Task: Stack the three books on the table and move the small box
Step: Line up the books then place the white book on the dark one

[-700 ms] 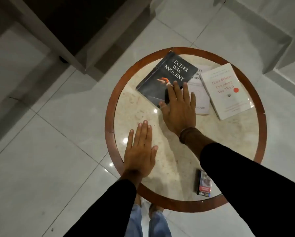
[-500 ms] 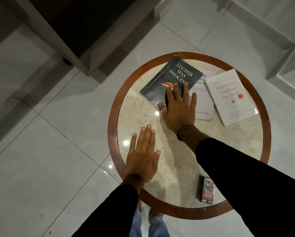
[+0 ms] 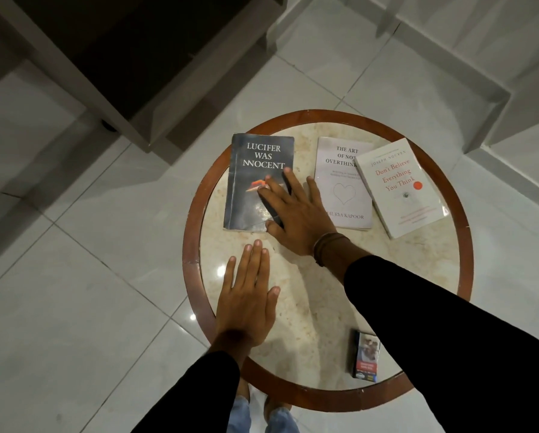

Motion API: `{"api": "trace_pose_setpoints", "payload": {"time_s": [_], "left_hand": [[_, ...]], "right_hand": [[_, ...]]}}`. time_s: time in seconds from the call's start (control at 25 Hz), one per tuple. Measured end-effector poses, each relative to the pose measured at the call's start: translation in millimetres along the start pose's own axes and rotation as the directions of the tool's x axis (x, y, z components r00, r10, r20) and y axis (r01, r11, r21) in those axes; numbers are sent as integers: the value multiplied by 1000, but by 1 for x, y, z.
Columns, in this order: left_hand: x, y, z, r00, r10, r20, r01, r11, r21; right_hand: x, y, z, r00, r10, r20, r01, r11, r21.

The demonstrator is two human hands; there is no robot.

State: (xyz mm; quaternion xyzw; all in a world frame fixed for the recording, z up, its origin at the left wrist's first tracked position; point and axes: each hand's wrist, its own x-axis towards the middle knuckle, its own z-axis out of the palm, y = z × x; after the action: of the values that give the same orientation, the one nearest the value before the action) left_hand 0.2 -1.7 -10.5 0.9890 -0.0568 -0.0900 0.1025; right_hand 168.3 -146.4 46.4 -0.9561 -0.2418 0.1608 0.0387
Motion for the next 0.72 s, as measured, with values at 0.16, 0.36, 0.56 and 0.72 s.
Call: {"api": "trace_pose_setpoints", "payload": {"time_s": [0.16,0.36,0.56,0.72], "left_hand": [[-2,0,4,1000,6,-14,-7,1000,-30],[-3,-4,11,1000,13,-15,-13,1000,-6],[-3,-4,9,1000,5,5,-5,1000,2],[-2,-2,3,1000,-5,25,5,1000,-14]], "right_hand": [[-27,37,0,943,289,-167,-258,949,182],[-106,133,9,784,619,-51,-596,772,223],[-123,139,16,655,755,36,-749,642,165],[-110,122,7,473,879,65,-866,449,219]]}}
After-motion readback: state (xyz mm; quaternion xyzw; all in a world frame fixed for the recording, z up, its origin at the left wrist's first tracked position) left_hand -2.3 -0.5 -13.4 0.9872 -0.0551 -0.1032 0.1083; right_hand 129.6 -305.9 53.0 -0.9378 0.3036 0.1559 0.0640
